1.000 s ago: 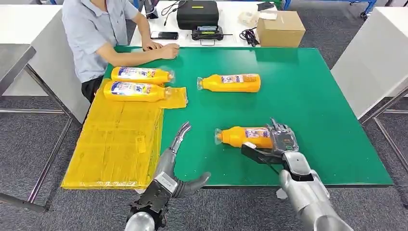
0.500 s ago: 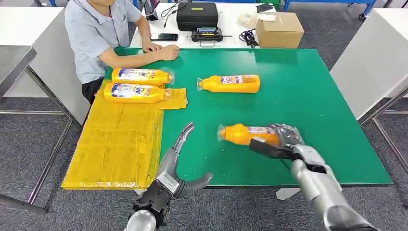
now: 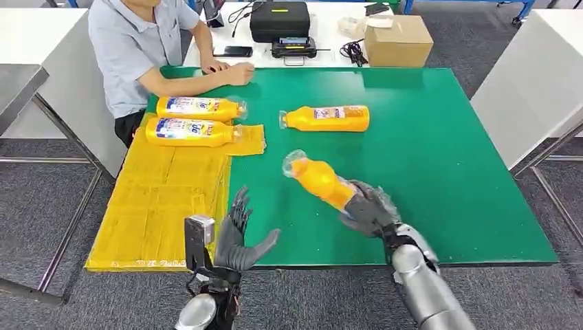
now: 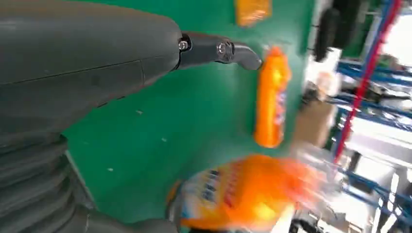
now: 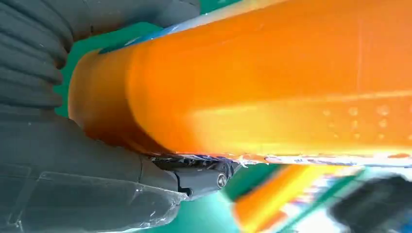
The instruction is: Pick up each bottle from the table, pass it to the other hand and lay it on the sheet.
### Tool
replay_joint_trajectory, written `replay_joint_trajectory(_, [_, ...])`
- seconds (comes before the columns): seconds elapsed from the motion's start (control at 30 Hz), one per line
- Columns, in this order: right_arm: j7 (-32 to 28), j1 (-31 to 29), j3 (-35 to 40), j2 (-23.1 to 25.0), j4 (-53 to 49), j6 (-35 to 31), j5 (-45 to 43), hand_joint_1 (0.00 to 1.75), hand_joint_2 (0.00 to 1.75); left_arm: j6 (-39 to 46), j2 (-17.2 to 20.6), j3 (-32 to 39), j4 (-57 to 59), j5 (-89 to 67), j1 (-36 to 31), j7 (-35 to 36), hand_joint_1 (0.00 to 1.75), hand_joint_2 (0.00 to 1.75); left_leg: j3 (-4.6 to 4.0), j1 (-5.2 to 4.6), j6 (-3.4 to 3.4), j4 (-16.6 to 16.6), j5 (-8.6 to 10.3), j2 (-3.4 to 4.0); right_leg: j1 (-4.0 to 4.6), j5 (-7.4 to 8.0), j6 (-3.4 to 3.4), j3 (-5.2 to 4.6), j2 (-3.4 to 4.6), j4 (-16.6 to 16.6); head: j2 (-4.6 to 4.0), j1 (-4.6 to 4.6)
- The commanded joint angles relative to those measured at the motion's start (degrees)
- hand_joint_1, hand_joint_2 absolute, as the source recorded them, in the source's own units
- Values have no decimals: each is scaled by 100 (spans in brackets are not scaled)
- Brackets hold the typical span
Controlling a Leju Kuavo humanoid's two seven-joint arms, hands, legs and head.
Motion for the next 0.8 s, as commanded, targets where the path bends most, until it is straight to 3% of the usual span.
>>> replay_joint_trajectory(0.03, [12,36,379,163,-547,-98,-85,175,175,76,69,137,608,177,-140,26,0,175,13,7,-11,-3,-11,9,8,-7,-13,14,4,-8,0,2])
replay_joint_trajectory(0.33, [-150,-6,956,257,-547,-397,-332,175,175,-189,268,-277,863,1325,-410,64,0,175,-22,-8,-6,-4,-4,-1,-7,0,-9,-20,-4,-5,0,2])
replay_joint_trajectory(0.57, [-215,-269,1675,310,84,-449,-661,175,175,202,327,-480,591,1582,-785,-622,0,175,-10,5,-14,1,-12,13,7,-3,-17,-10,6,-3,0,2])
replay_joint_trajectory(0.8, [-167,-422,2028,376,287,-408,-753,175,175,267,324,-656,648,1559,-886,-870,0,175,-22,-2,-6,-2,-4,1,-1,0,-8,-18,-3,-4,0,4])
